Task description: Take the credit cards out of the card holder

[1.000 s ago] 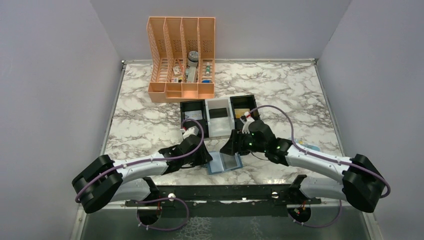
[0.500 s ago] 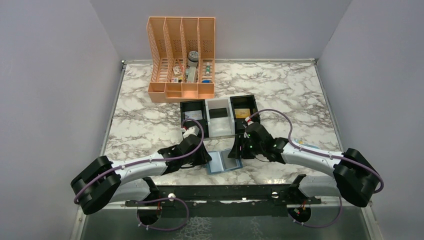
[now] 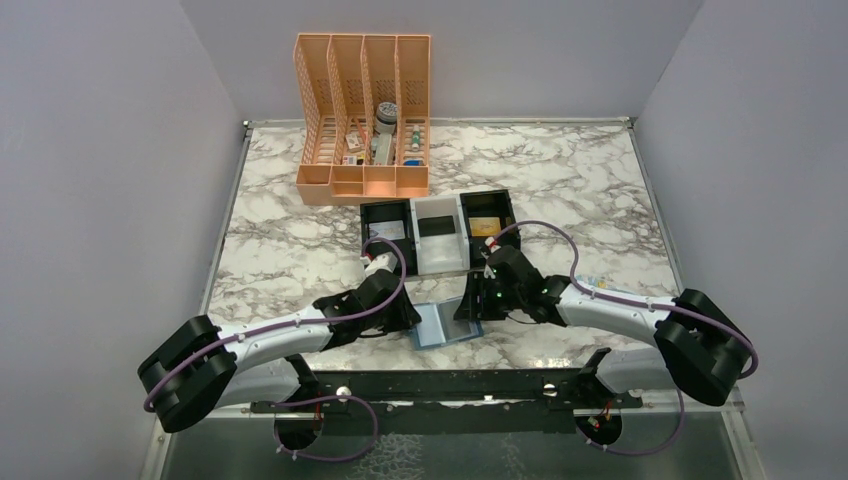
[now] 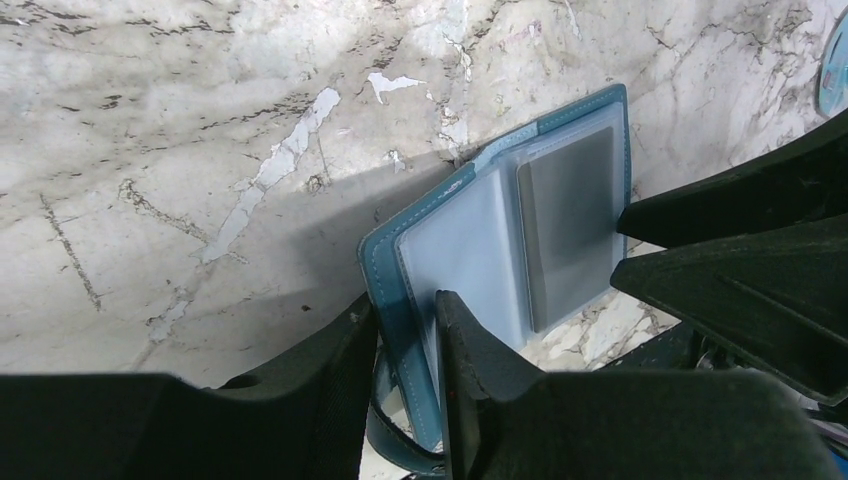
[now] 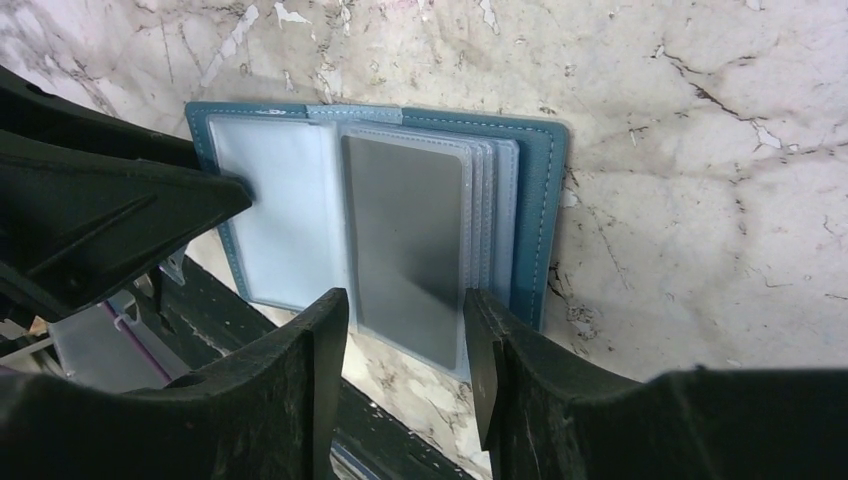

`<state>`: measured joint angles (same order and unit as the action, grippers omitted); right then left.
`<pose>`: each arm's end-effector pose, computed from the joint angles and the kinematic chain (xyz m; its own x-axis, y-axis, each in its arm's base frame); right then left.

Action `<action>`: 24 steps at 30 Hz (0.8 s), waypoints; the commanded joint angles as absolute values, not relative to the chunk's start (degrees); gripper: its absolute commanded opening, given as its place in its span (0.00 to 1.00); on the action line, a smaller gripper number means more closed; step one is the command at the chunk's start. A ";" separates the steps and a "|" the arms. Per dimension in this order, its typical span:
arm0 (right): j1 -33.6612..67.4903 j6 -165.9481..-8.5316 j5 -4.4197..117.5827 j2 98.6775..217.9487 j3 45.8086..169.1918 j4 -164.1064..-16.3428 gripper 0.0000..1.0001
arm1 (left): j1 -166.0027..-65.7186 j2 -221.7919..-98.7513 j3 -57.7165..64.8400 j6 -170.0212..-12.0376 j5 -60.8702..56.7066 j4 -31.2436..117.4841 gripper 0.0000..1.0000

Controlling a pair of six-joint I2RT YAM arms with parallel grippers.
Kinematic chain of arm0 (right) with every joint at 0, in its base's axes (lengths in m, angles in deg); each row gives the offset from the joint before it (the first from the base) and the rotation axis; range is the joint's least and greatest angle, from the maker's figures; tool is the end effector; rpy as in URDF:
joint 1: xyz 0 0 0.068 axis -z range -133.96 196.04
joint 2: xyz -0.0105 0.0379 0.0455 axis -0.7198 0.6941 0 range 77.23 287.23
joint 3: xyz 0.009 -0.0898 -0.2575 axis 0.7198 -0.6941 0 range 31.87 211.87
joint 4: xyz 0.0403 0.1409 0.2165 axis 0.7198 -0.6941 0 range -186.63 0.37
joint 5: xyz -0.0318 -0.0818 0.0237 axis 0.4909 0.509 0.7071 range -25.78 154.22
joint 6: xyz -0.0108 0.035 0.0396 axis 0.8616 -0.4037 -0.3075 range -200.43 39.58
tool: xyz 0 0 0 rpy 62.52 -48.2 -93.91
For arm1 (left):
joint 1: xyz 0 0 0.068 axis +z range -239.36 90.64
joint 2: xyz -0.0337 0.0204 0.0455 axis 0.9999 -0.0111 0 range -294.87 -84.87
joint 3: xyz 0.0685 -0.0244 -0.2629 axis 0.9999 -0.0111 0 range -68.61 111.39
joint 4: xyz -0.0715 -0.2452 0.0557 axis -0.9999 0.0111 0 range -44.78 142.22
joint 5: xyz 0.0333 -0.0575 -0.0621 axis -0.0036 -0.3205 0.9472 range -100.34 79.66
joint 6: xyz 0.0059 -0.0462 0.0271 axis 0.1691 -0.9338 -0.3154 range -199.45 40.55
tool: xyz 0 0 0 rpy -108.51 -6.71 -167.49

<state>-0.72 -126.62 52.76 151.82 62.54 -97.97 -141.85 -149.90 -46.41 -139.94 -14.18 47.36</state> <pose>0.1556 0.1757 0.1553 -0.9504 0.0218 -0.3104 -0.1610 0.8191 0.5506 0.1277 -0.1624 0.1529 -0.8756 -0.2854 -0.3898 0.0011 0.8056 -0.5924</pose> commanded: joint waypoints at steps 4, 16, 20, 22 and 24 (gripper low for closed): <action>-0.68 -125.86 47.81 152.03 62.10 -93.25 0.46 | -141.66 -149.30 -46.07 -138.95 -12.22 46.83 0.26; -0.80 -126.14 43.60 153.05 62.63 -90.78 0.44 | -141.61 -152.45 -45.15 -138.42 -11.06 45.37 0.22; -0.75 -126.59 42.27 152.45 62.18 -88.73 0.44 | -141.63 -152.50 -45.11 -138.42 -11.04 45.36 0.21; -0.72 -126.71 41.45 152.18 61.97 -88.01 0.44 | -141.64 -152.54 -45.06 -138.42 -11.03 45.35 0.21; -0.69 -126.95 40.53 152.08 61.85 -87.32 0.44 | -141.63 -152.70 -44.97 -138.33 -10.93 45.39 0.20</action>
